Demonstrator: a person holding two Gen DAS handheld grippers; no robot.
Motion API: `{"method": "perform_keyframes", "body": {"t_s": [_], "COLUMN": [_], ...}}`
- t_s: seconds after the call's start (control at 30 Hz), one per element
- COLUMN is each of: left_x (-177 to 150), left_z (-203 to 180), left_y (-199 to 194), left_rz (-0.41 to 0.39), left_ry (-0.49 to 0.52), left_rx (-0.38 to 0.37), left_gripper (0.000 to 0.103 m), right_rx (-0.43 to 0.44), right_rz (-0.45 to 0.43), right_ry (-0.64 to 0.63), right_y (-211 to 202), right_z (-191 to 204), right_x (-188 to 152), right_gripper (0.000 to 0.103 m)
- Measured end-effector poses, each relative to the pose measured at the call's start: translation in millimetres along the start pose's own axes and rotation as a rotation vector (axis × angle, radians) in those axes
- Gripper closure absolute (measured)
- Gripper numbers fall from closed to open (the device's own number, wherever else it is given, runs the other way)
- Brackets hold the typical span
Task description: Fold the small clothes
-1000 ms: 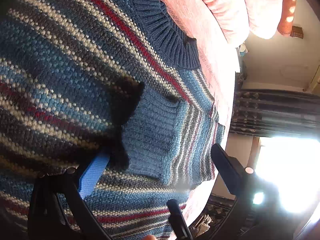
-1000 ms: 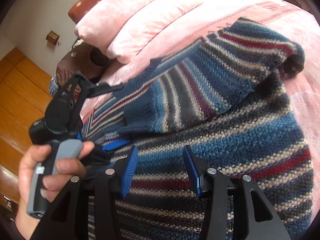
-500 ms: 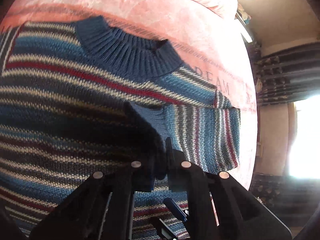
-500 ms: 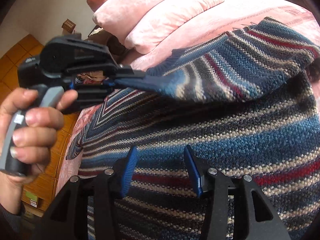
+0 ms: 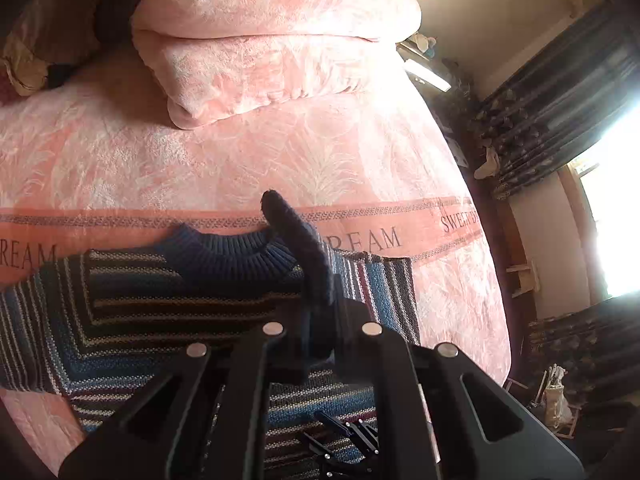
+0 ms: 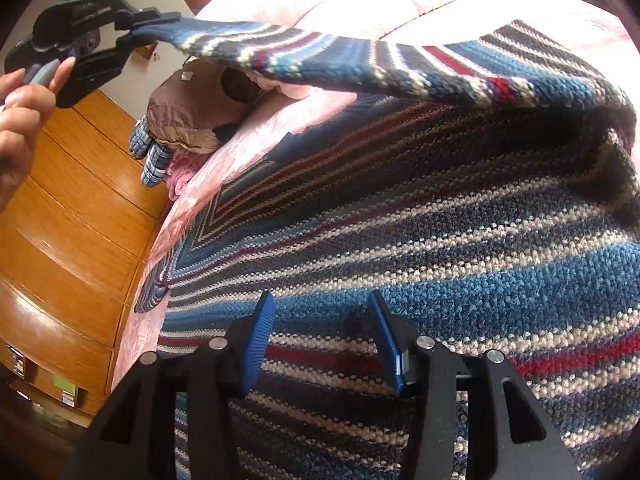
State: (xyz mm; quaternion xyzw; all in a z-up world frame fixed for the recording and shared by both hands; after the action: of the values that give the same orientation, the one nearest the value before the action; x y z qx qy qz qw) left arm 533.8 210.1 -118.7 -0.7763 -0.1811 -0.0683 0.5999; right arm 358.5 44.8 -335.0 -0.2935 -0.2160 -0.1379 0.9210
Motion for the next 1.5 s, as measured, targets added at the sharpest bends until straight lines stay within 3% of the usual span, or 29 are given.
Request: {"method": "perform_keyframes", "body": {"t_s": [0.23,0.8,0.93,1.0,1.07,1.1,1.13,1.2,1.33,1.47,1.5], "left_x": [-5,-90,-107,-110,-111,-111,-111,-111,-125,-134,-136], "left_z": [45,204,230,240,239,222,222,203,201,208,215], "left_y": [-11,102,125,114,89,72,72,76,120,114,104], "left_rz": [-0.008,0.171,0.194,0.16,0.08,0.018,0.018,0.029,0.137,0.118,0.105], "left_ry": [-0.03,-0.24,-0.251,-0.289,-0.339,-0.346,-0.346,-0.334,-0.356,-0.387,-0.401], "left_rx": [0.025,0.093,0.21,0.259,0.202,0.084,0.084,-0.031,0.008,-0.037,-0.041], "left_gripper": [0.097,0.096,0.078,0.077,0.063,0.057,0.051,0.046,0.047,0.046,0.041], "right_rx": [-0.001,-0.004,-0.004,-0.002,0.002,0.005,0.009,0.012,0.005,-0.006,-0.01], "right_rz": [0.008,0.027,0.032,0.031,0.028,0.027,0.025,0.025,0.029,0.028,0.027], "right_ry": [-0.002,-0.022,-0.022,-0.019,-0.014,-0.012,-0.008,-0.007,-0.023,-0.035,-0.036], "right_y": [5,10,12,12,11,11,11,10,9,4,3], "right_z": [0,3,4,3,3,2,2,1,1,0,0], "right_x": [-2,-3,-4,-3,-2,-2,-2,-2,-4,-8,-9], "right_gripper": [0.053,0.053,0.053,0.053,0.053,0.053,0.053,0.053,0.053,0.053,0.053]}}
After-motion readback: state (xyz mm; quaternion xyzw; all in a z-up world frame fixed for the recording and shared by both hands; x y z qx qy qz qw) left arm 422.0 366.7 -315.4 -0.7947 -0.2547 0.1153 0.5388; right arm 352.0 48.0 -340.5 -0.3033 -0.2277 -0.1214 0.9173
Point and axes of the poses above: each gripper's, at about its wrist camera, not at the fingertips, and y roughly the way its jaws point, z to its left, x to its top, the point moved 4 cm from there along y, roughly the way its jaws point, and after that the axes turned 13 degrees about x, right-handed, at the moved point
